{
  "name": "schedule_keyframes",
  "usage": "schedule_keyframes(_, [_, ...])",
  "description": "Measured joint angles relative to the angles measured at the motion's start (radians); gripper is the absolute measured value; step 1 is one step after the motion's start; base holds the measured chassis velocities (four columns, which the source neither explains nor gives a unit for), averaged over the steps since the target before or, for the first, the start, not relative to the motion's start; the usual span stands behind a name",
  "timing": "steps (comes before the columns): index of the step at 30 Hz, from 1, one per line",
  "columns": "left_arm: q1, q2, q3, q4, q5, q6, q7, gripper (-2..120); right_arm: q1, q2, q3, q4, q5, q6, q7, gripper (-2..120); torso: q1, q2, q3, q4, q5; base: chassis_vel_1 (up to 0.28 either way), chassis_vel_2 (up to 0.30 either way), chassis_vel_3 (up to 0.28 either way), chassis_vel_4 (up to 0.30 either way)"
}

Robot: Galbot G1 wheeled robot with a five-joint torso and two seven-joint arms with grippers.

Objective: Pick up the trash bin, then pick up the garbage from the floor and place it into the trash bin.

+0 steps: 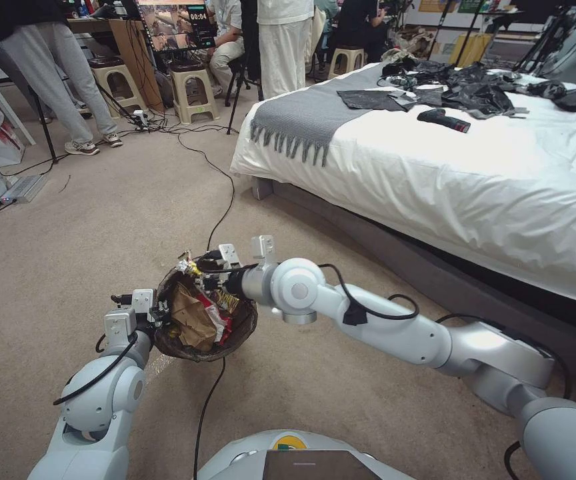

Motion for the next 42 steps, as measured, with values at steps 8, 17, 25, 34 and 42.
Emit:
schedule_keyframes(8, [-0.003,-0.003,0.001,0.003,0.000,0.000,-0.001,0,-0.013,0.051,-0.024,-0.067,-0.034,0.005,0.001,0,0.000,0.000,0.000,-0.0001,-0.0001,0.000,0.000,0.000,0.000])
schedule_keyframes(17, [0.000,-0.006,-0.003,0.006,-0.001,0.000,-0.001,0,-0.041,0.079,-0.027,-0.131,-0.081,0.003,-0.028,8,0.000,0.000,0.000,-0.0001,0.0000,0.000,0.000,0.000,0.000])
schedule_keyframes(25, [0.001,-0.008,-0.004,0.009,-0.001,0.000,-0.001,0,-0.051,0.083,-0.018,-0.158,-0.100,-0.005,-0.033,37,0.000,0.000,0.000,-0.0001,0.0000,0.000,0.000,0.000,0.000])
schedule_keyframes(34, [0.001,-0.008,-0.003,0.013,-0.001,0.000,-0.005,0,-0.044,0.083,-0.007,-0.151,-0.099,-0.006,-0.030,68,0.000,0.000,0.000,-0.0001,0.0000,0.000,0.000,0.000,0.000])
schedule_keyframes(42, [0.002,-0.006,-0.005,0.013,-0.004,0.000,-0.007,0,-0.027,0.072,0.024,-0.103,-0.107,-0.005,-0.022,97,0.000,0.000,0.000,0.0000,0.0001,0.000,0.000,0.000,0.000])
